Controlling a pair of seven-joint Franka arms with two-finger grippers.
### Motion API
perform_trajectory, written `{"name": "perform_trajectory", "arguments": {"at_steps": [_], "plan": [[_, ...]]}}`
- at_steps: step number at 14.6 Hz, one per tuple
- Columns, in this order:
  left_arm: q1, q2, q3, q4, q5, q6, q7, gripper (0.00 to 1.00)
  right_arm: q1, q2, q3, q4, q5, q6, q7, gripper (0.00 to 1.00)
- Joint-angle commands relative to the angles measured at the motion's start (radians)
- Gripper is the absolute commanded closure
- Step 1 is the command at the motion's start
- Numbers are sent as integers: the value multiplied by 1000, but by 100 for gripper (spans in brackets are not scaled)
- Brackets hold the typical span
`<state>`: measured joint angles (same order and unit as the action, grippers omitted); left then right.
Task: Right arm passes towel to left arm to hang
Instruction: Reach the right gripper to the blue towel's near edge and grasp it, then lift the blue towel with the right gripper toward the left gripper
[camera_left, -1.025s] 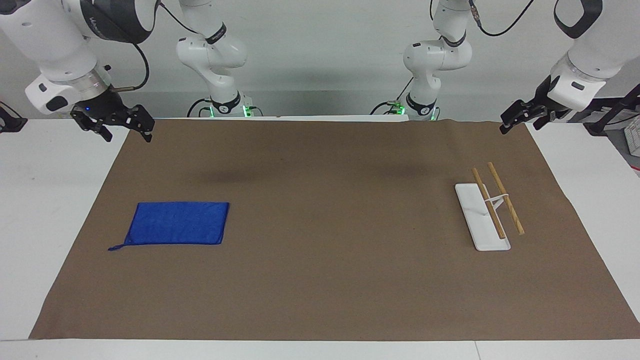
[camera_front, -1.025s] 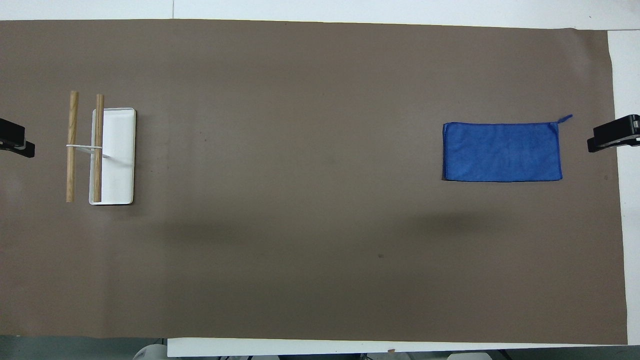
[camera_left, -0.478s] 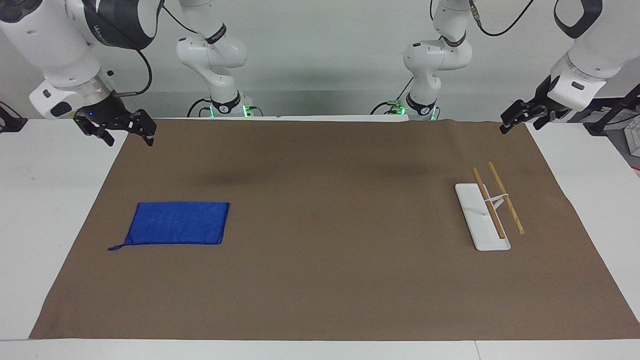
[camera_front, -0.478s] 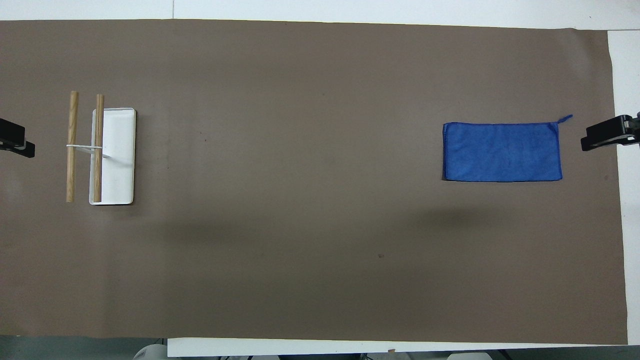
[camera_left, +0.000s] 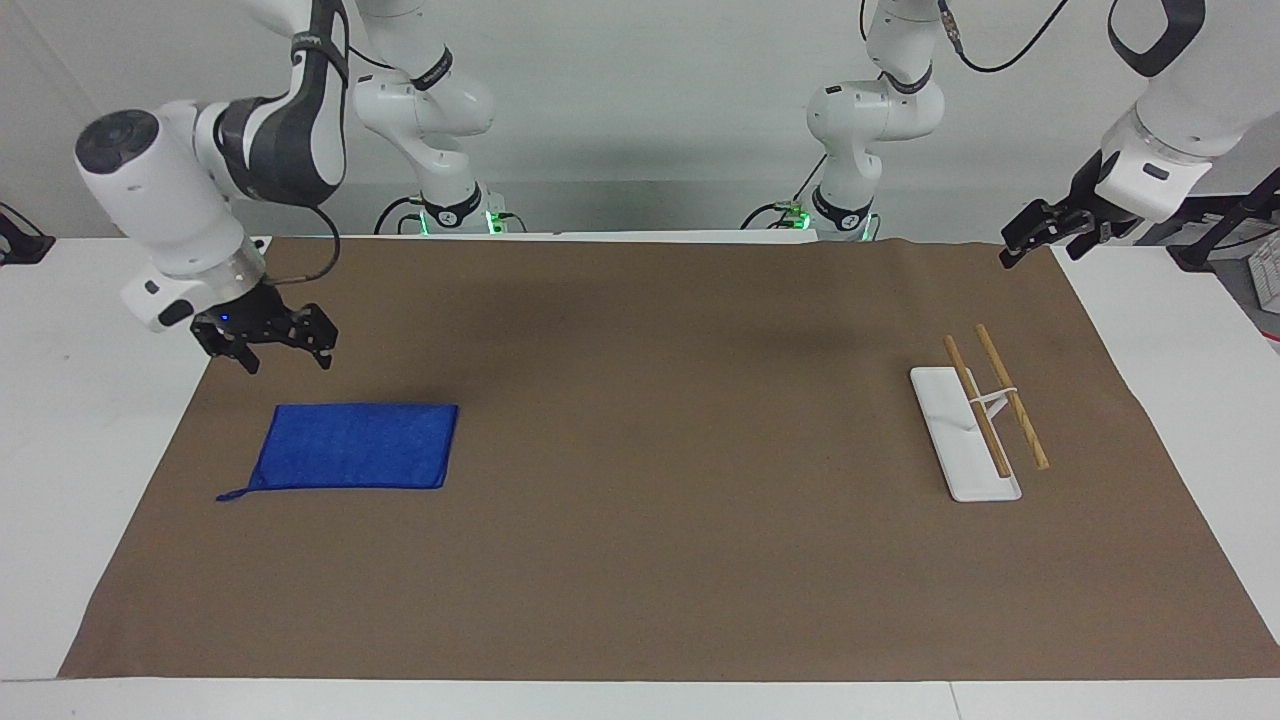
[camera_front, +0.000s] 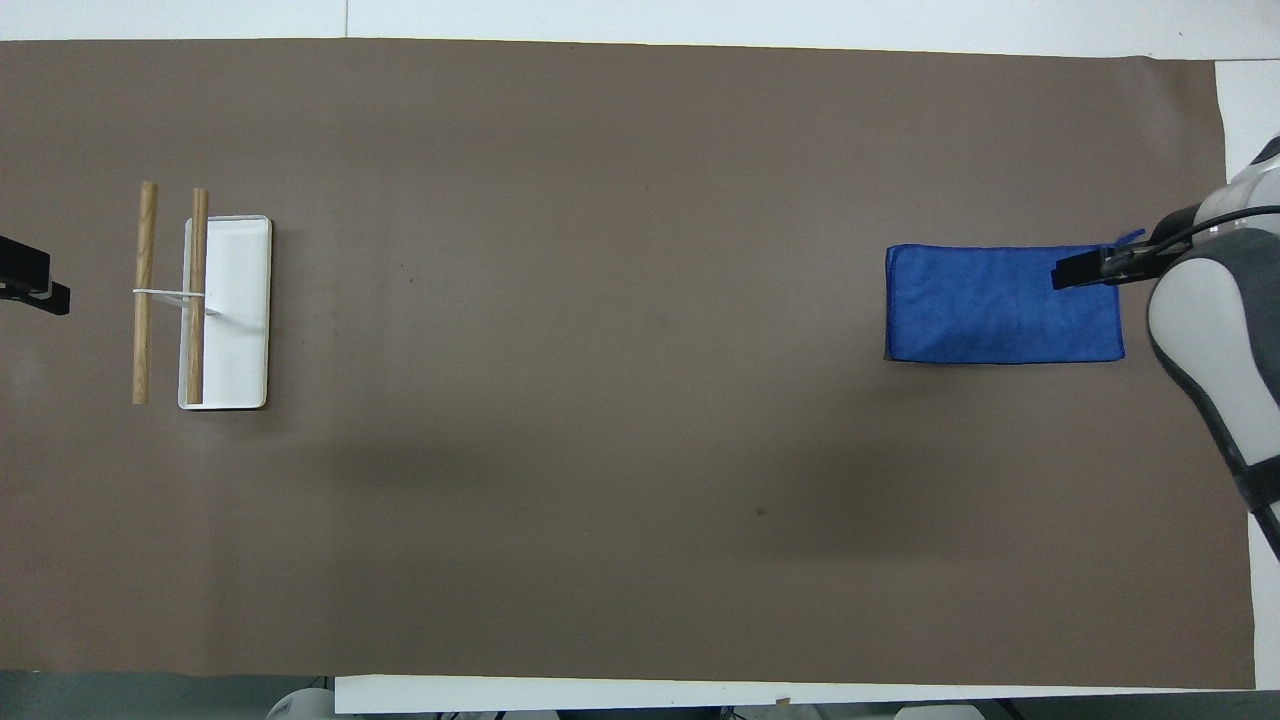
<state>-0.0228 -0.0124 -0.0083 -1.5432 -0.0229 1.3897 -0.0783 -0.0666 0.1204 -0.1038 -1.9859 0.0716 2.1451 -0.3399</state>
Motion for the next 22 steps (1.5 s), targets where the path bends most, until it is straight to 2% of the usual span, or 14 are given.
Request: {"name": "perform_trajectory", "arguments": {"at_steps": [1,5,10,11,12,13,14,15,16,22], "plan": [[1,-17,2,-15,-6,9,3,0,-33,70,-2,-42,39,125,-141,0],[1,-17,2,-15,-6,9,5,0,-42,143,-4,-108,45,281,-185,0],[1,-17,2,-15,-6,9,3,0,-35,162,-4,-160,45,367,-189,1],[1,-17,2,-15,-6,9,5,0,-33,163,-4,-165,45,371,-189,5],[1,-17,2,-15,-6,9,3,0,-32,163,-4,-163,45,369,-189,23],[1,-17,2,-15,-6,9,3,0,-29,163,-2,-162,43,363,-189,48],[1,-17,2,-15,-6,9,3,0,-27,163,-2,-160,43,358,-189,77],[1,-17,2,-15,-6,9,3,0,-25,163,-1,-159,43,357,-188,95],[1,-17,2,-17,-6,9,3,0,-24,163,-1,-157,43,354,-189,100],[1,-17,2,-15,-6,9,5,0,-29,154,-2,-61,43,190,-177,100]]}}
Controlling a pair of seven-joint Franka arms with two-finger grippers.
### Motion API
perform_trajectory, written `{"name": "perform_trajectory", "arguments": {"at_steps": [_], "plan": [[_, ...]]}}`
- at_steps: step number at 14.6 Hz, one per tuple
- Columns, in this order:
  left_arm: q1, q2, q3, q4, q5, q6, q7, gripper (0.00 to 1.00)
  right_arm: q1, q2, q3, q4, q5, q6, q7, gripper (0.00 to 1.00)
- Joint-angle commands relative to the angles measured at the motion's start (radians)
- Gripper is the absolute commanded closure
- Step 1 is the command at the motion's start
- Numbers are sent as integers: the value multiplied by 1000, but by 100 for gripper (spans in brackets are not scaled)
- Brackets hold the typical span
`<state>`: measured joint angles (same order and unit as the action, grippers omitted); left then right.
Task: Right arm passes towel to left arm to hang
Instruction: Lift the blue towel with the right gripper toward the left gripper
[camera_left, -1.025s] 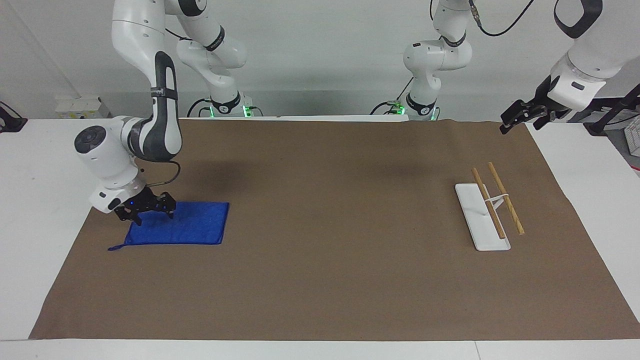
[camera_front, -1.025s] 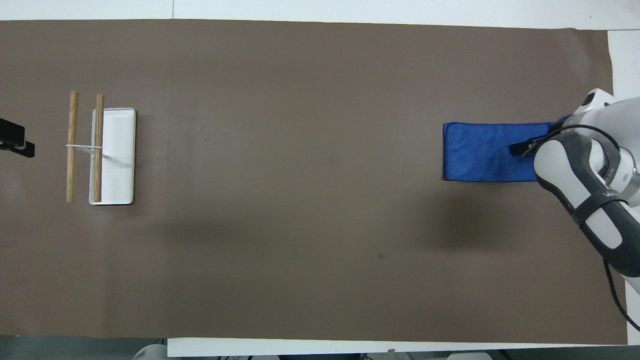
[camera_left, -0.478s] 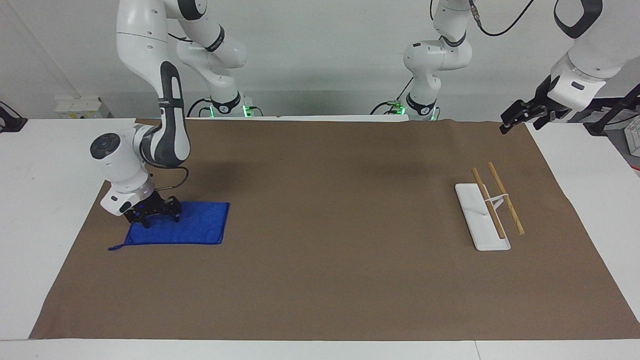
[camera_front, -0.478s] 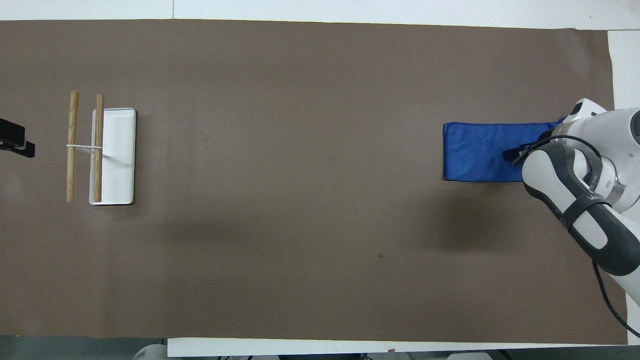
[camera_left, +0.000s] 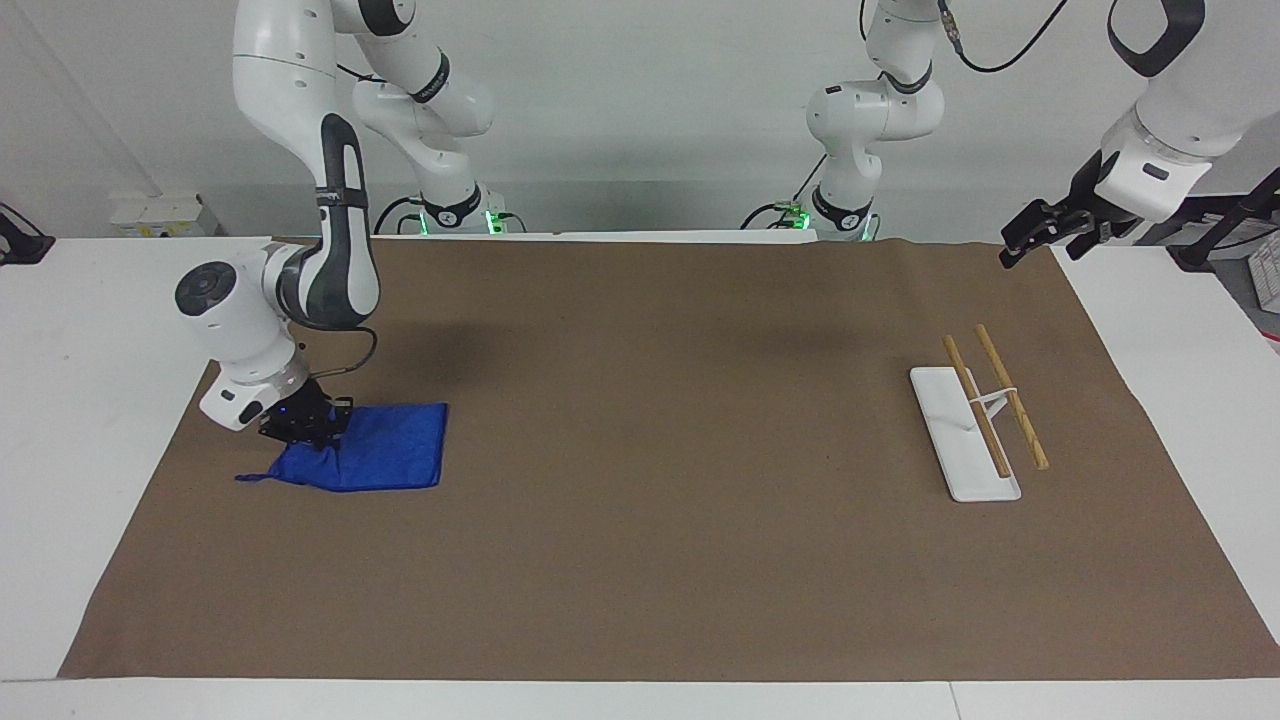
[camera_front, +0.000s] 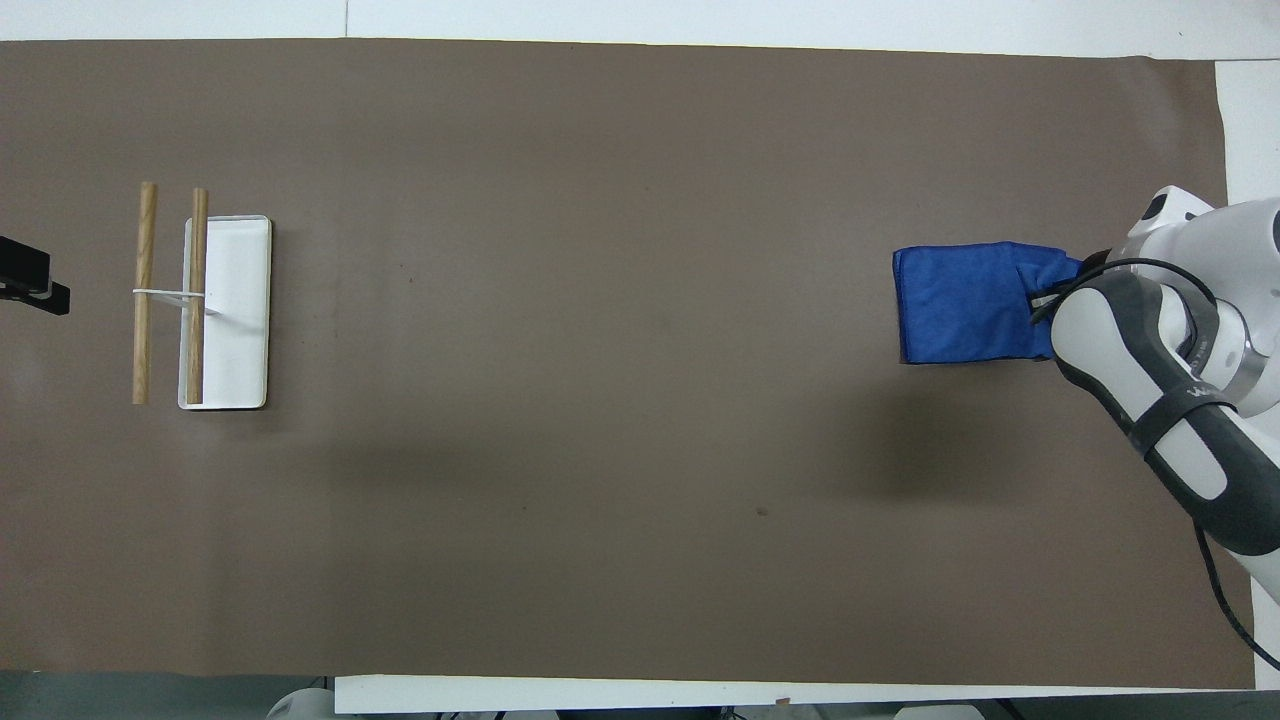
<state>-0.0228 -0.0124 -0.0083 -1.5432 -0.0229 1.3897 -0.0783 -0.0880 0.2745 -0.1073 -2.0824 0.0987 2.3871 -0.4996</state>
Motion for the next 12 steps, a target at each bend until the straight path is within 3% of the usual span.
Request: {"name": "perform_trajectory", "arguments": {"at_steps": [1,5,9,12], "plan": [[1,-15,2,-15,-6,9,3,0,-9,-3,1,56,16,-84,-16,100],[1,-17,2,-15,-6,9,5,0,-1,-29,26,148,16,-302,117,100],[1,-17,2,-15,-6,9,3,0,1,-74,199,289,16,-615,589,100],[1,-17,2,-15,-6,9,3,0,-1,-75,346,376,122,-690,968,100]]}}
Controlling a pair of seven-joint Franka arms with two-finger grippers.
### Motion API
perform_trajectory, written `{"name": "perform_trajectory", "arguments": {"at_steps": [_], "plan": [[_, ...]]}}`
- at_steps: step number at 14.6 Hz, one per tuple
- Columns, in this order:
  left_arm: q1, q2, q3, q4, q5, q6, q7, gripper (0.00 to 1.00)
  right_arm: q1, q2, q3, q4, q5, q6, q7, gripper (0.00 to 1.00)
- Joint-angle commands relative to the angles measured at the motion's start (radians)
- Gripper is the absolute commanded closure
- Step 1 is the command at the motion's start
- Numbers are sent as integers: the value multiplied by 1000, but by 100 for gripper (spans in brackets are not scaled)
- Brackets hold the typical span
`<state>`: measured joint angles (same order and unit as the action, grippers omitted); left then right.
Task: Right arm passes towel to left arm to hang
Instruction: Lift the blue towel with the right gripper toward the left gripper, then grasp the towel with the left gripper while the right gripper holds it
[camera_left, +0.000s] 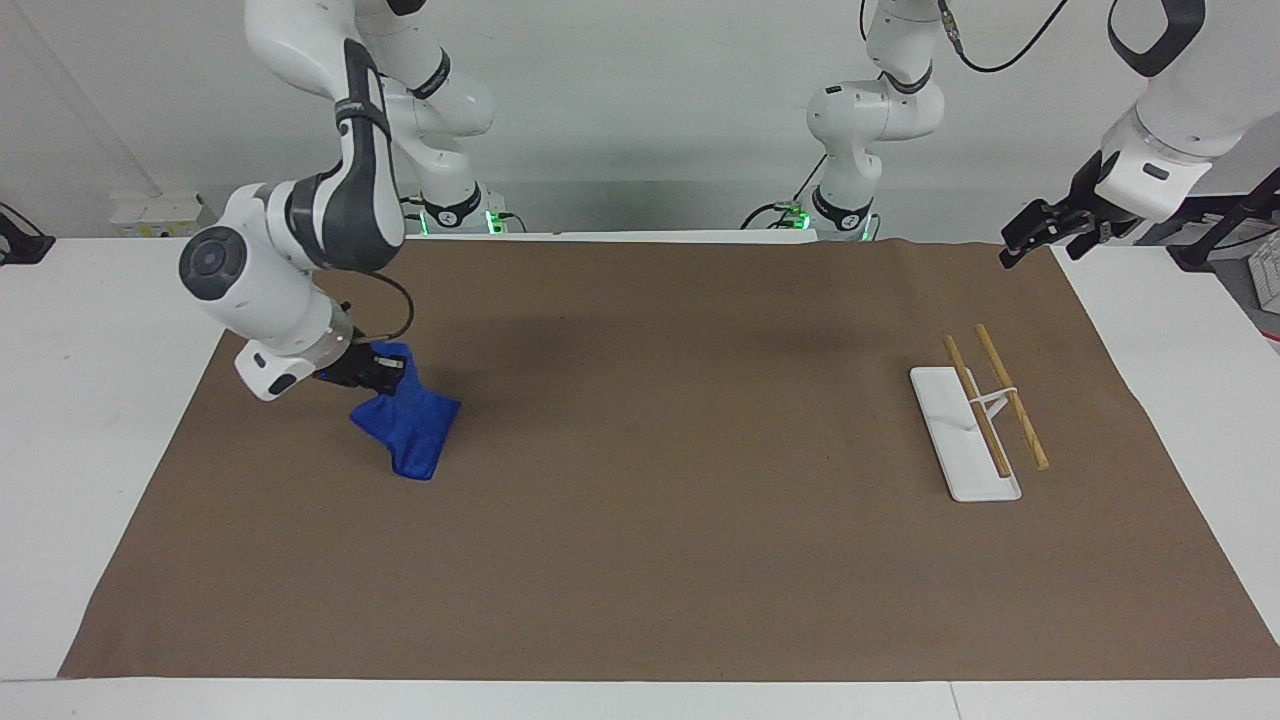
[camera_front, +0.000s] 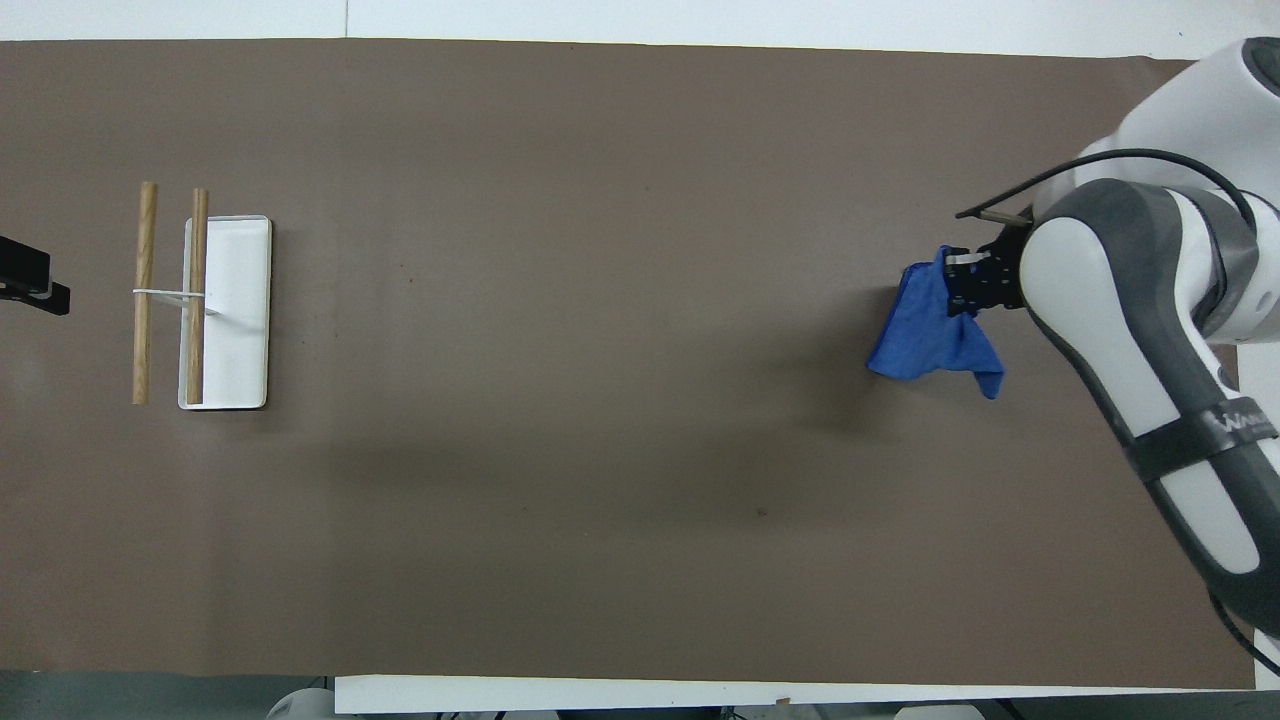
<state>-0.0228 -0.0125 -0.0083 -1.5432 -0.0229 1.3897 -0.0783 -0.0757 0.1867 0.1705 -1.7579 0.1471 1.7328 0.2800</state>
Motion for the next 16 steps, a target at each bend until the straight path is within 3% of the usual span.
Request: {"name": "perform_trajectory", "arguments": {"at_steps": [1,3,5,8,11,16], "plan": [[1,-17,2,-15,-6,9,3,0,-13,13,107,63,132,-35,305,100],[1,-17,2,-15,-6,6,6,0,-13,13,187,98,240,-10,503,100],[-14,-30,-1,-44,-6,9,-59,0,-13,14,243,118,339,94,687,100],[-70,-73,-10,-141,-11,118,-356,0,-12,25,346,115,463,272,882,100],[-124,-121,-10,-254,-132,228,-689,0,-9,37,417,104,612,424,987,100],[-196,-147,-10,-342,-281,351,-1102,0,28,68,513,107,626,625,1163,100]]}}
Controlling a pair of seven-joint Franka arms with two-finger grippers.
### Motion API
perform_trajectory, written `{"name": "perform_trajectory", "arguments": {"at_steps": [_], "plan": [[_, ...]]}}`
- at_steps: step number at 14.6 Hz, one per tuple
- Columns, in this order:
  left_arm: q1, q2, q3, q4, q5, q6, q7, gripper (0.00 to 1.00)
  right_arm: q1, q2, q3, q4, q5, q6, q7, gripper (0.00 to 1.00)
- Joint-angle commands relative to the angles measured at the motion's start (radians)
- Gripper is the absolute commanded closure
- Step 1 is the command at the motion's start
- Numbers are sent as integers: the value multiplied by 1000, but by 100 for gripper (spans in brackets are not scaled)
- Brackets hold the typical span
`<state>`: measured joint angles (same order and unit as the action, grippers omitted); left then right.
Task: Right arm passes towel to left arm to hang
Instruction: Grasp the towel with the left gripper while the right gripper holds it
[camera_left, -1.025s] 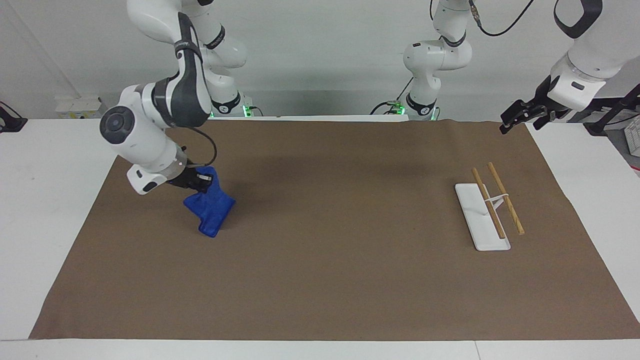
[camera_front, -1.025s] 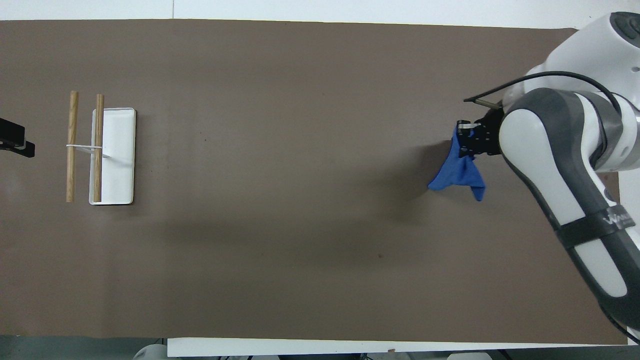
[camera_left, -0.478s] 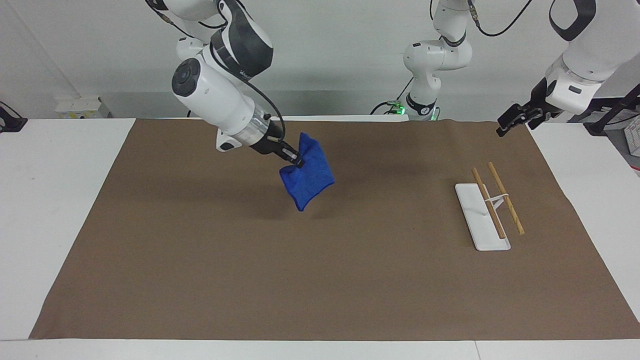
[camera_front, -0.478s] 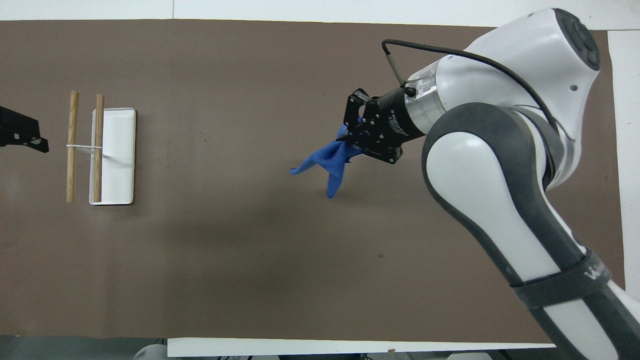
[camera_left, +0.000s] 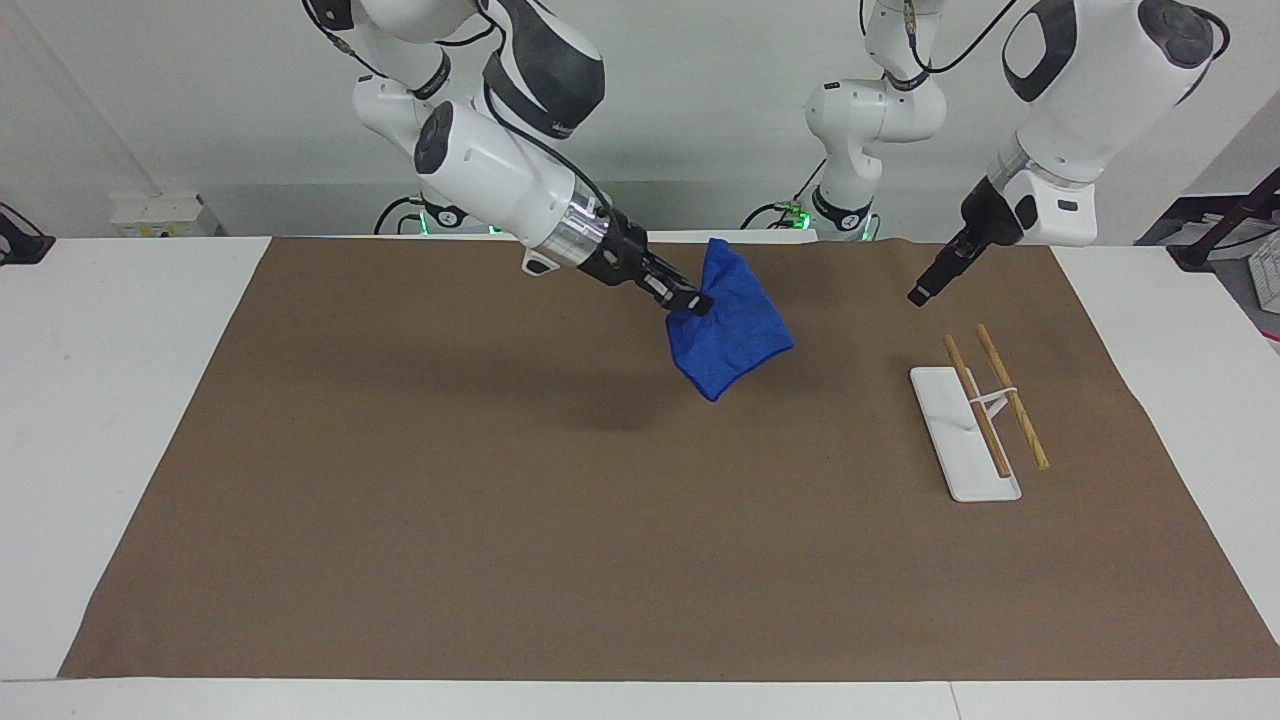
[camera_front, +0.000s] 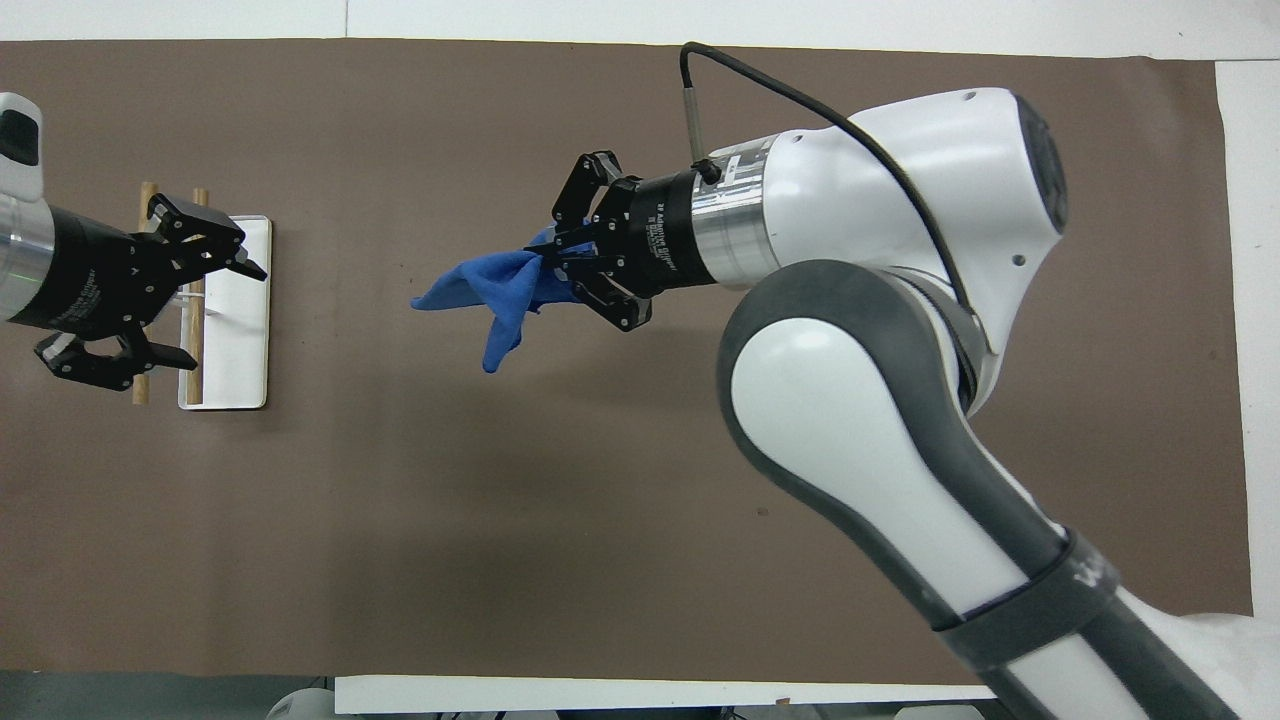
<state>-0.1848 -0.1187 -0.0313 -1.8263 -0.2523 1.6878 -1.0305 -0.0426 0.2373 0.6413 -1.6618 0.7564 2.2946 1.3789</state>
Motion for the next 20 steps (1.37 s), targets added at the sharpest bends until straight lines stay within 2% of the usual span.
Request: {"name": "perform_trajectory", "arguments": {"at_steps": [1,6,8,10,13,15,20], "plan": [[-36,-42,13,-71,-85,73,-251,0,-3,22,52,11,15,89,99,100],[-128,-81,11,-160,-110,252,-639,0,0,25,61,13,14,98,111,100],[-133,-82,10,-182,-113,318,-744,0,0,25,61,13,14,98,104,100],[-162,-88,10,-203,-113,380,-796,0,0,25,61,13,14,98,101,100],[-209,-49,10,-212,-113,429,-800,2,0,25,66,13,11,97,100,100],[-213,-45,10,-231,-116,472,-816,15,0,25,66,13,11,97,98,100],[-214,-44,10,-242,-120,495,-830,64,0,27,66,13,7,92,97,100]]}}
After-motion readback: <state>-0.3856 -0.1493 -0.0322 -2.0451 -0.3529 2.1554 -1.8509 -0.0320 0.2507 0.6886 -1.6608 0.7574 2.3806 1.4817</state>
